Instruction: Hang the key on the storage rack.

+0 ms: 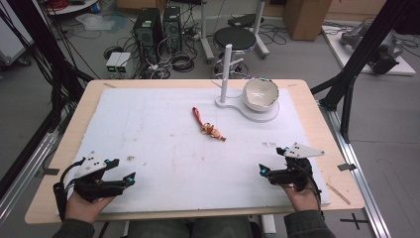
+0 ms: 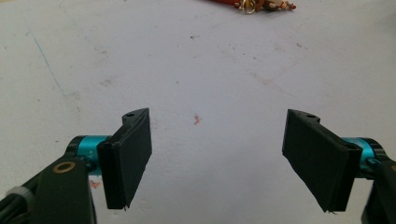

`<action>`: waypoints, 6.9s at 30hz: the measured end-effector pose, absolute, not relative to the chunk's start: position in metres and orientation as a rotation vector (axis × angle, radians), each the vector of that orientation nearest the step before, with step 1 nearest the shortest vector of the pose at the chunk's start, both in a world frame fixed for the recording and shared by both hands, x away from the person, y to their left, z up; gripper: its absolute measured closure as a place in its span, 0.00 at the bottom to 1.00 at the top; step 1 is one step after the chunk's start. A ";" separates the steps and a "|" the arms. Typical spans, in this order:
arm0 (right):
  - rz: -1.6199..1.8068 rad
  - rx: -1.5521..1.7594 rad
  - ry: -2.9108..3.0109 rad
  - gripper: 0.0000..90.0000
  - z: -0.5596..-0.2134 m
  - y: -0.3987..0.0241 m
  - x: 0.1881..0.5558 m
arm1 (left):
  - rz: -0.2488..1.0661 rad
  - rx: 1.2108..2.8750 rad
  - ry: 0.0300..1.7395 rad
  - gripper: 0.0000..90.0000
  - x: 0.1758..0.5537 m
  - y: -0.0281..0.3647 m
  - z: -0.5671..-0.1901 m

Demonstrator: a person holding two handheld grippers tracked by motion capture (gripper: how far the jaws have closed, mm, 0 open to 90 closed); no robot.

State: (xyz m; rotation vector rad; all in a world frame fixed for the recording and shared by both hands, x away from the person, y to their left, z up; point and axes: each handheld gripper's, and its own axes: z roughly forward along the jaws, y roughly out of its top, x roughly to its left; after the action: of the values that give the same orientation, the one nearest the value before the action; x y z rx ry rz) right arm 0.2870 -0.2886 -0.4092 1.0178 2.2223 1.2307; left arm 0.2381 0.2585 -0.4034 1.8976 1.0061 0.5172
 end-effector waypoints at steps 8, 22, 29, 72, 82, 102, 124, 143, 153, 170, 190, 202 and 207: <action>1.231 1.017 2.221 0.11 -0.409 -0.288 0.285 | 0.504 1.905 0.994 0.27 0.240 0.257 -0.404; 1.228 1.013 2.230 0.11 -0.409 -0.285 0.285 | 0.499 1.905 0.987 0.27 0.240 0.258 -0.404; 1.225 1.017 2.233 0.11 -0.409 -0.285 0.285 | 0.500 1.907 0.981 0.27 0.240 0.257 -0.404; 1.260 0.924 2.349 0.11 -0.342 -0.213 0.353 | 0.513 1.895 0.983 0.28 0.234 0.256 -0.401; 1.280 0.902 2.385 0.11 -0.325 -0.192 0.375 | 0.511 1.888 0.985 0.28 0.234 0.257 -0.400; 1.237 0.892 2.440 0.12 -0.303 -0.139 0.416 | 0.509 1.892 0.976 0.27 0.237 0.255 -0.399; 1.079 0.931 2.530 0.28 -0.342 -0.091 0.454 | 0.513 1.882 0.969 0.27 0.237 0.257 -0.398; 0.893 0.978 2.570 0.41 -0.378 -0.069 0.477 | 0.519 1.875 0.967 0.26 0.237 0.258 -0.398; 0.859 0.994 2.575 0.45 -0.389 -0.062 0.485 | 0.519 1.869 0.973 0.26 0.237 0.259 -0.398; 0.678 1.029 2.610 0.58 -0.411 -0.052 0.493 | 0.526 1.870 0.968 0.26 0.237 0.258 -0.398; 0.582 1.077 2.613 0.81 -0.415 -0.055 0.496 | 0.524 1.876 0.964 0.26 0.237 0.257 -0.398; 0.590 1.106 2.596 0.93 -0.414 -0.059 0.498 | 0.524 1.876 0.962 0.26 0.237 0.257 -0.398; 0.609 1.114 2.597 0.93 -0.412 -0.061 0.498 | 0.525 1.877 0.961 0.26 0.237 0.258 -0.398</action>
State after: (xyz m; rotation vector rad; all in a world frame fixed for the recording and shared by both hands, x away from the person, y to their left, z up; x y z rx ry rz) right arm 0.4979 -0.0612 -0.4120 1.1144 2.5966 0.6092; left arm 0.2369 0.2575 -0.3979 1.8772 0.9613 0.5250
